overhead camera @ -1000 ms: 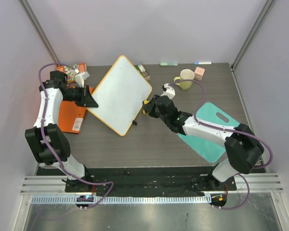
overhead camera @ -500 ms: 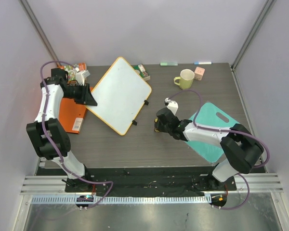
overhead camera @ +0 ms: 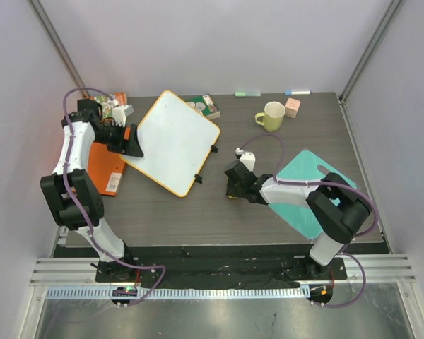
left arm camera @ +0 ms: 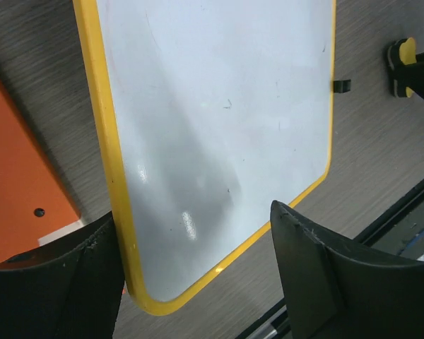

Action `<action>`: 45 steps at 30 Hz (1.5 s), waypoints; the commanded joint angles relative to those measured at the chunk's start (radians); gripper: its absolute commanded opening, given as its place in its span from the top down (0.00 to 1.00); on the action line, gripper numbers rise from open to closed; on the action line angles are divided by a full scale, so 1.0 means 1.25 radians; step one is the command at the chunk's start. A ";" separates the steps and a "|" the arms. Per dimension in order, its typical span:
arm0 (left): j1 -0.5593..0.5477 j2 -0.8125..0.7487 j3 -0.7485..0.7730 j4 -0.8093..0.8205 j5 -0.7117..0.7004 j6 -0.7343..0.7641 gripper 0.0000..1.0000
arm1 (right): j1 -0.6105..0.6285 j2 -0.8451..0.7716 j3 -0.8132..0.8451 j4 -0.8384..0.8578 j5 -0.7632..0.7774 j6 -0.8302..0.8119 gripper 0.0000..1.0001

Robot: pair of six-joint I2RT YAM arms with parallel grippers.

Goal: Erase the whiteboard

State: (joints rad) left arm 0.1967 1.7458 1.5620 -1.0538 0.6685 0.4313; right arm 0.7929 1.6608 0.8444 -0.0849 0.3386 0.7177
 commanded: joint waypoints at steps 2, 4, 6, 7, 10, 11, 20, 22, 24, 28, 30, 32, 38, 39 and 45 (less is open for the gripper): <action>-0.004 -0.045 -0.004 0.053 -0.030 0.005 0.19 | 0.004 0.016 0.033 -0.011 -0.007 -0.017 0.51; -0.005 -0.053 -0.009 0.077 -0.046 -0.010 0.12 | 0.004 0.008 0.034 -0.012 -0.001 -0.022 0.43; -0.005 -0.068 -0.015 0.098 -0.067 -0.020 0.10 | 0.003 -0.002 0.031 -0.014 0.008 -0.027 0.39; -0.005 -0.071 -0.017 0.118 -0.073 -0.025 0.07 | 0.004 -0.004 0.029 -0.014 0.014 -0.032 0.35; -0.005 -0.096 -0.025 0.157 -0.105 -0.044 0.00 | 0.003 -0.025 0.025 -0.014 0.027 -0.039 0.28; -0.005 -0.102 -0.028 0.167 -0.114 -0.053 0.00 | 0.001 -0.034 0.025 -0.014 0.029 -0.043 0.27; -0.004 -0.171 -0.030 0.250 -0.211 -0.110 0.00 | 0.001 -0.036 0.031 -0.022 0.037 -0.062 0.20; -0.003 -0.188 -0.030 0.260 -0.232 -0.123 0.00 | 0.003 -0.036 0.031 -0.038 0.055 -0.064 0.20; -0.003 -0.200 -0.024 0.263 -0.244 -0.138 0.00 | 0.003 -0.039 0.037 -0.057 0.076 -0.072 0.18; -0.004 -0.231 -0.009 0.261 -0.242 -0.171 0.00 | 0.001 -0.041 0.042 -0.092 0.119 -0.089 0.17; -0.003 -0.237 -0.002 0.255 -0.231 -0.184 0.00 | 0.003 -0.044 0.040 -0.094 0.126 -0.091 0.16; -0.003 -0.243 0.007 0.253 -0.227 -0.205 0.00 | 0.001 -0.049 0.039 -0.097 0.132 -0.092 0.16; -0.003 -0.268 -0.003 0.245 -0.194 -0.230 0.00 | 0.003 -0.074 0.037 -0.101 0.146 -0.108 0.14; -0.003 -0.270 -0.005 0.244 -0.186 -0.230 0.00 | 0.001 -0.082 0.036 -0.101 0.150 -0.112 0.14; -0.004 -0.297 -0.063 0.245 -0.112 -0.248 0.00 | 0.003 -0.163 0.020 -0.086 0.186 -0.147 0.00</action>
State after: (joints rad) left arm 0.1955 1.4349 1.5330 -0.7685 0.4458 0.1555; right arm 0.7948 1.5642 0.8623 -0.2180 0.4992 0.5797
